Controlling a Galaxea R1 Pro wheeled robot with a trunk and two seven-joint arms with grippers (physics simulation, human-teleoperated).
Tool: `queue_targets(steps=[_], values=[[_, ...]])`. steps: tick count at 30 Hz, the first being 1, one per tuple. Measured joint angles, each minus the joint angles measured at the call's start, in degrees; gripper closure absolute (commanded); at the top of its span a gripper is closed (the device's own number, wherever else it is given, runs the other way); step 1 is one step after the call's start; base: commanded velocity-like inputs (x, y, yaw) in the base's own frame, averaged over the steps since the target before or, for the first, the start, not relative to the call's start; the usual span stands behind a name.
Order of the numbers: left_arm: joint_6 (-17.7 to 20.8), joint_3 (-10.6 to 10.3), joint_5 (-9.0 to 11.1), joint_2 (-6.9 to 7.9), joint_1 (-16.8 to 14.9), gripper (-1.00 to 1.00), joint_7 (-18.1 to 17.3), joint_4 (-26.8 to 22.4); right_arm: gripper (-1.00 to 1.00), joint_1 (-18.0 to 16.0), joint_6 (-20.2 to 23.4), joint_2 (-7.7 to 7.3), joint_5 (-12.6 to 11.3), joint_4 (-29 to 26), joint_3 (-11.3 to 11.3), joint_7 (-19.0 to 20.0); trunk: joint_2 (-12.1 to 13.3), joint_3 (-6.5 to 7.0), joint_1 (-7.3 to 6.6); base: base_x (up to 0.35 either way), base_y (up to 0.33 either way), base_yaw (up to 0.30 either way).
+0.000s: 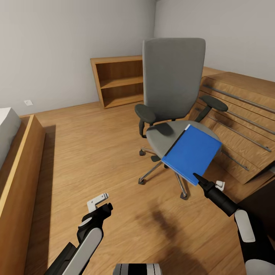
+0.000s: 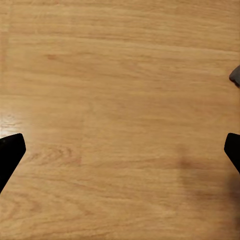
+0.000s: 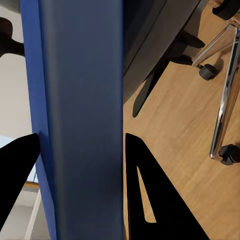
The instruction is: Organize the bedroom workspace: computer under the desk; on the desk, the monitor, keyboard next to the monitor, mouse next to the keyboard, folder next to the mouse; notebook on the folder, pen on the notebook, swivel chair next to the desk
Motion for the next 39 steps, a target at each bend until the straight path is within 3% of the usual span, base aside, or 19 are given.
queue_targets(steps=[4, 26, 32, 39], values=[[0.0, 0.0, 0.0, 0.0, 0.0, -1.0, 0.0, 0.0, 1.0, 0.0, 0.0, 0.0, 0.0, 0.0, 0.0, 0.0, 0.0, 0.0, 0.0, 0.0, 0.0, 0.0], [0.0, -0.1, 0.0, 0.0, 0.0, -1.0, 0.0, 0.0, 1.0, 0.0, 0.0, 0.0, 0.0, -0.3, 0.0, -0.1, 0.3, 4.87, -0.57, 0.0, 0.0, 0.0], [0.0, -0.2, 0.1, -0.06, 0.0, -1.0, 0.0, 0.0, 1.0, 0.0, 0.4, 0.0, 0.1, -5.1, -0.1, -0.4, 0.4, 6.2, -0.73, 0.0, 0.0, 0.0], [0.0, -0.2, 0.1, -0.09, 0.0, -1.0, 0.2, 0.0, 1.0, 0.0, 5.6, 0.0, 1.1, -9.6, -0.2, -0.8, 0.5, 7.75, -0.91, 0.0, 0.0, 0.0]])
